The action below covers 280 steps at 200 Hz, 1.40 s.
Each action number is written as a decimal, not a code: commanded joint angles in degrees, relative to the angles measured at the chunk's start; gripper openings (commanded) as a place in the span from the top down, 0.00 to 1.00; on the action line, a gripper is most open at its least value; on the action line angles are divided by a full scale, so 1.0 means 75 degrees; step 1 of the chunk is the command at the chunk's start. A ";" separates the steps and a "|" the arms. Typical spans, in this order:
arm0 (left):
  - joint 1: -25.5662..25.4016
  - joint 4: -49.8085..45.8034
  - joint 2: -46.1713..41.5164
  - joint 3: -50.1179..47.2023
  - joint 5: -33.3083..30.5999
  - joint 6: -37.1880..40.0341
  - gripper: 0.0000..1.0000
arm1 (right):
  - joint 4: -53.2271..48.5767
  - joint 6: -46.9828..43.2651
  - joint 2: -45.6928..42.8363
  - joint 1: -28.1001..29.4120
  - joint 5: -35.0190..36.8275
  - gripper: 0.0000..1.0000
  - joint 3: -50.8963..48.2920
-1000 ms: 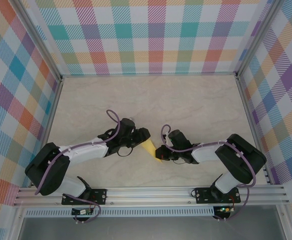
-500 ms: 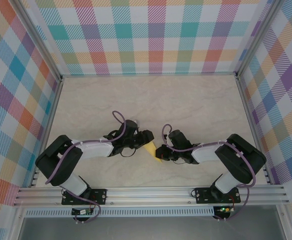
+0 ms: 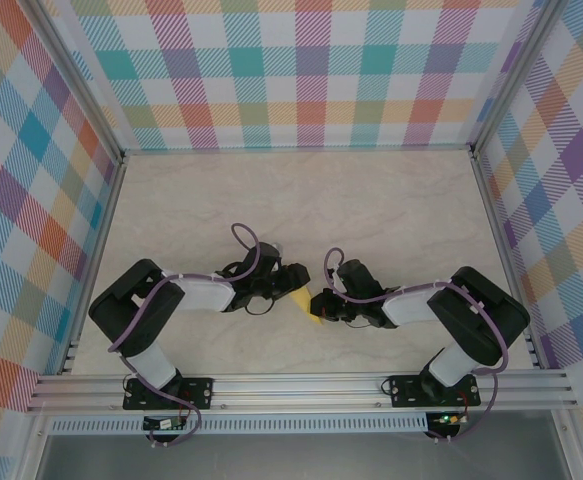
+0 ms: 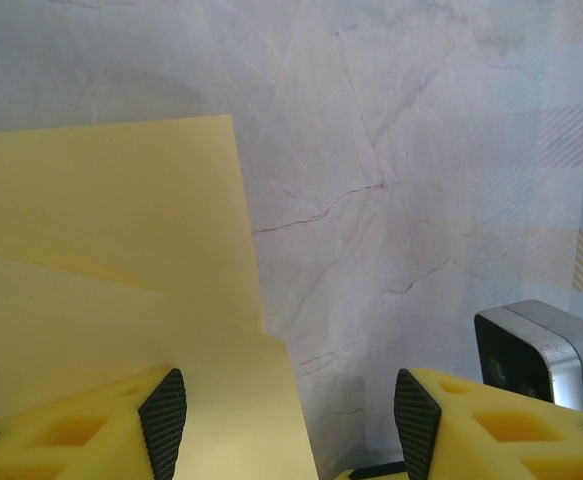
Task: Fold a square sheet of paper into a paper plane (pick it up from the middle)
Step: Fold the wing for the fifth time at the center of the table.
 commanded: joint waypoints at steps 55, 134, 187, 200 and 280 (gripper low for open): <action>-0.0058 -0.0575 -0.1279 -0.0056 -0.0507 0.0300 0.38 | -0.0445 0.0415 -0.0094 -0.0029 0.0255 1.00 -0.0209; -0.0103 -0.0047 -0.1206 -0.0244 0.0012 0.0206 0.38 | -0.0643 0.0977 0.0096 -0.0041 0.0266 1.00 -0.0162; -0.0209 0.0459 -0.0263 0.0066 0.0219 0.0260 0.38 | -0.0384 0.1186 0.0346 -0.0042 0.0259 0.99 -0.0238; -0.0208 0.0690 -0.0052 0.0118 0.0273 0.0230 0.38 | -0.0415 0.1185 0.0374 -0.0041 0.0262 0.99 -0.0235; -0.0217 -0.0281 0.0855 0.0308 -0.0116 0.0021 0.42 | -0.1233 0.0629 -0.0147 -0.0041 0.0182 0.92 0.0111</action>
